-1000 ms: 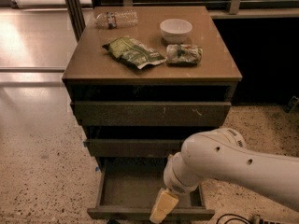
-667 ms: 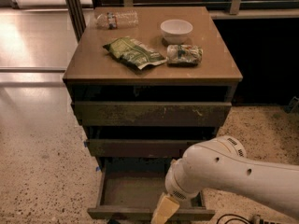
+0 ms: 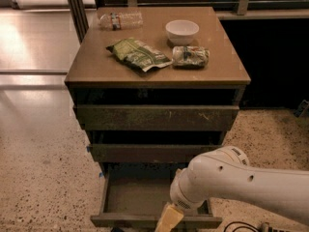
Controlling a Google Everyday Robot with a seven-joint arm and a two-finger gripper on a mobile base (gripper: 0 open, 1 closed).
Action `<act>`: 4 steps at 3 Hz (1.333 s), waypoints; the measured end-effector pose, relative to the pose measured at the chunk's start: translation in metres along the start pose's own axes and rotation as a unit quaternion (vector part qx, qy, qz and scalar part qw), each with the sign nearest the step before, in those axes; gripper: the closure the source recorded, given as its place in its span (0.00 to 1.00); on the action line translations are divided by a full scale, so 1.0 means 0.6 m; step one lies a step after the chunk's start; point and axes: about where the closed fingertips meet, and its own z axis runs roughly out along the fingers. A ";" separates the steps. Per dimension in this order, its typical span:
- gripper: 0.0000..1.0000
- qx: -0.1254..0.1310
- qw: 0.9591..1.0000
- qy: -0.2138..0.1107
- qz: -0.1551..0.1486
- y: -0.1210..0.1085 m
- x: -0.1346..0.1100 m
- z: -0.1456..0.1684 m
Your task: Close bottom drawer
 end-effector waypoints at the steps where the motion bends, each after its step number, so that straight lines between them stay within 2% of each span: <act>1: 0.03 -0.017 0.999 0.000 0.033 -0.013 0.032 0.115; 3: 0.49 -0.016 0.999 -0.001 0.032 -0.010 0.029 0.110; 4: 0.80 -0.016 0.999 -0.001 0.032 -0.010 0.029 0.110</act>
Offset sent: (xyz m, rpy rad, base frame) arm 0.0033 0.0015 -0.0577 0.0106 0.0449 -0.0366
